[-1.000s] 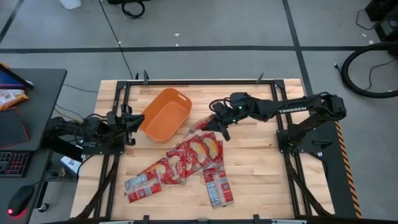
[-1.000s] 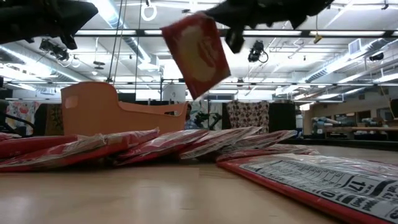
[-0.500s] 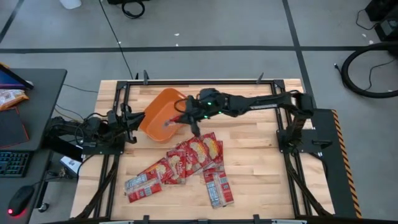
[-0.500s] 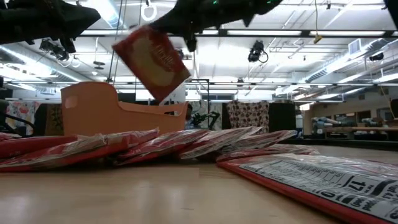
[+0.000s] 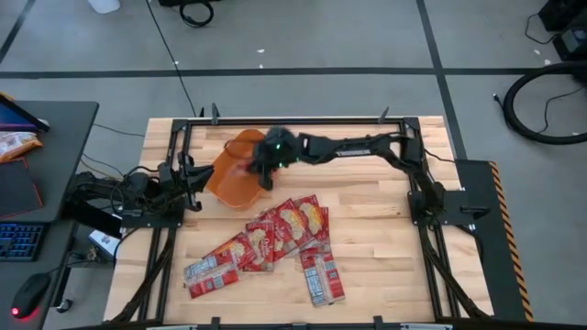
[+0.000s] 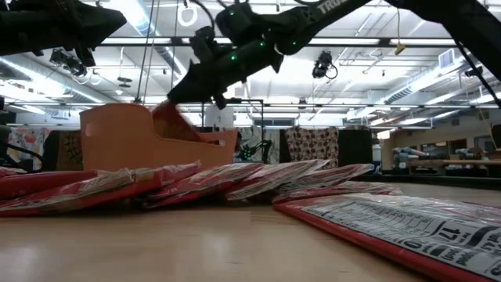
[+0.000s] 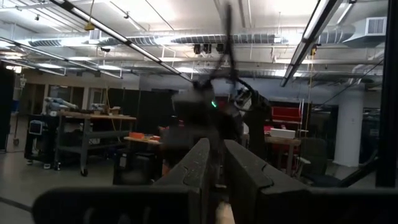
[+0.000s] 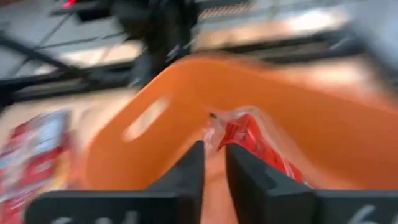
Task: Sort popcorn bags into baskets
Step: Put the red popcorn bag into the orange bin
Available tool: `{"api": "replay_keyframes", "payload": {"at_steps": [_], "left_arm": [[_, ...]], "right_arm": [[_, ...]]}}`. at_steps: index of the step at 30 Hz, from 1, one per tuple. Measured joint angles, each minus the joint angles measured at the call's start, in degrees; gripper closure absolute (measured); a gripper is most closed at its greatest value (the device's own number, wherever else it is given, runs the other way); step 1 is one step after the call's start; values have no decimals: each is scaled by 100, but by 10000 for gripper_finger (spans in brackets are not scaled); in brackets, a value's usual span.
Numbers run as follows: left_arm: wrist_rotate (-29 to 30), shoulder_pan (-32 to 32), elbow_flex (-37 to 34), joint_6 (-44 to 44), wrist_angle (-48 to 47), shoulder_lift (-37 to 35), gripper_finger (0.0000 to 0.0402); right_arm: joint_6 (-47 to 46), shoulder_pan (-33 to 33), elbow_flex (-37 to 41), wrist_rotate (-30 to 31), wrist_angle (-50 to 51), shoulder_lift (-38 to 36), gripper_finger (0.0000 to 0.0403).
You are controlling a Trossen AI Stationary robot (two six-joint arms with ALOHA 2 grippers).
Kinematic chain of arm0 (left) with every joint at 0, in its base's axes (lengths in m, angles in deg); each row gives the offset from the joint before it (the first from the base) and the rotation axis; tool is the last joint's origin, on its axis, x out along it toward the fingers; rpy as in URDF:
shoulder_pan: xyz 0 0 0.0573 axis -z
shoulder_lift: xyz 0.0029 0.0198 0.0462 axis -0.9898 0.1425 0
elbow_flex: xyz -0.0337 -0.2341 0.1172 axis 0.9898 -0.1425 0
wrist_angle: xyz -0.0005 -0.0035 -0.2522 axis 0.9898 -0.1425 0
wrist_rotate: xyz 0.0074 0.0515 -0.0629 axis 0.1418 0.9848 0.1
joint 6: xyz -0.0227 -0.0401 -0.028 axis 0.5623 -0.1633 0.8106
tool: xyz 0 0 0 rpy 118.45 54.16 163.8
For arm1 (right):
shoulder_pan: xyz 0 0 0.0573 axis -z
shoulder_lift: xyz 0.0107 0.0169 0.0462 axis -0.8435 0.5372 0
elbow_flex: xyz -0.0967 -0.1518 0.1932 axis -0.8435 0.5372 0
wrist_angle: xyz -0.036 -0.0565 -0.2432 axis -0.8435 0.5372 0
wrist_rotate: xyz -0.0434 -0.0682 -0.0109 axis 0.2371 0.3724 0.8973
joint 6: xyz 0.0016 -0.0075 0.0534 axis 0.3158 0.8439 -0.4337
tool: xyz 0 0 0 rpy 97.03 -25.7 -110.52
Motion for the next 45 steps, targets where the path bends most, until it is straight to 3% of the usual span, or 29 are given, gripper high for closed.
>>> {"api": "replay_keyframes", "payload": {"at_steps": [7,12,16,20,28,34,40,45], "left_arm": [[-3,0,0,3,-5,10,353],[-2,0,0,122,-27,9,353],[-4,0,0,120,-56,9,353],[-3,1,0,108,-85,9,353],[-2,2,0,106,-133,9,353],[-2,2,0,138,-175,9,353],[-2,2,0,170,-225,9,353],[-2,2,0,498,-316,12,353]], "right_arm": [[-35,-474,-13,465,1425,-369,223],[386,-831,-22,469,2760,-677,208],[740,-1102,15,947,3691,-669,209],[1114,-1504,275,1542,3793,-665,210],[1002,-2062,334,1670,3554,-667,210],[1271,-2612,348,2365,3481,-597,210],[1370,-3001,407,2547,3404,-597,210],[2247,-3254,423,3033,3325,-504,210]]}}
